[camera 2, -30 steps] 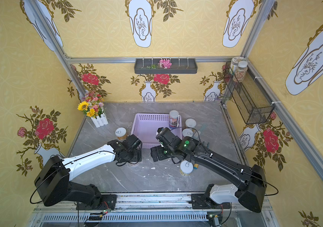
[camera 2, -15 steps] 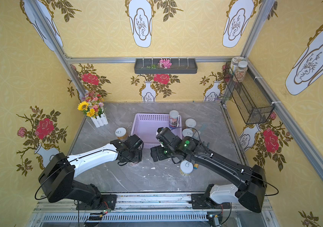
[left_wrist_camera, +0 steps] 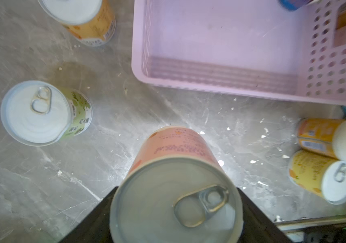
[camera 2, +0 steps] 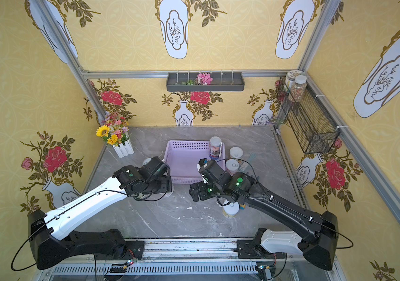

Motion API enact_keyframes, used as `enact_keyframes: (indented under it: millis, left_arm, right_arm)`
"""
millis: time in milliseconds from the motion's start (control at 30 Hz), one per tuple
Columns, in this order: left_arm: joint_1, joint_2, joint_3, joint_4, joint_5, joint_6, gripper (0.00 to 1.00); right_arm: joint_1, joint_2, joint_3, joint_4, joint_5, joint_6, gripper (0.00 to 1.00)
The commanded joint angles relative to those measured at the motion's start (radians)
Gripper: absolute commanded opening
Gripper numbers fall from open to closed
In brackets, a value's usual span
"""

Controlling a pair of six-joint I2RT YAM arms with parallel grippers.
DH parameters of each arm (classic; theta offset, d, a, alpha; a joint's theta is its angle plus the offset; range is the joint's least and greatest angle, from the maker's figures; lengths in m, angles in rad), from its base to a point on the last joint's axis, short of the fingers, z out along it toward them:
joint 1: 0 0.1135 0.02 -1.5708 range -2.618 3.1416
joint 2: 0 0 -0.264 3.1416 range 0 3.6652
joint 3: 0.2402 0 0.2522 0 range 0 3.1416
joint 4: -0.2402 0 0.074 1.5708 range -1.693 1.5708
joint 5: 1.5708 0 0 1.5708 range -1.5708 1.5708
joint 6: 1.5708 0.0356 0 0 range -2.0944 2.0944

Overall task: Put the canned food in the basket
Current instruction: Place the canned food in the basket.

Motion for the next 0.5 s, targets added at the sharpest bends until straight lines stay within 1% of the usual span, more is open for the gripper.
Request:
enact_keyframes:
  millis: [0,67,233,400,467]
  left_arm:
    - [0.000,0.067,0.113,-0.035,-0.015,0.066,0.71]
    - [0.003,0.135,0.198,-0.034,-0.018,0.102,0.71]
    - [0.036,0.296,0.357,0.007,0.012,0.185,0.71]
    - [0.083,0.433,0.459,0.086,0.040,0.232,0.71]
    - [0.095,0.484,0.488,0.132,0.049,0.247,0.71]
  right_arm:
    - [-0.031,-0.018,-0.006,0.062,0.003,-0.013,0.97]
    - [-0.057,-0.029,-0.011,0.066,-0.005,-0.020,0.97]
    - [-0.145,-0.052,-0.021,0.075,-0.047,-0.054,0.97]
    - [-0.220,-0.053,-0.037,0.077,-0.060,-0.090,0.97]
    - [-0.248,-0.048,-0.041,0.079,-0.048,-0.093,0.97]
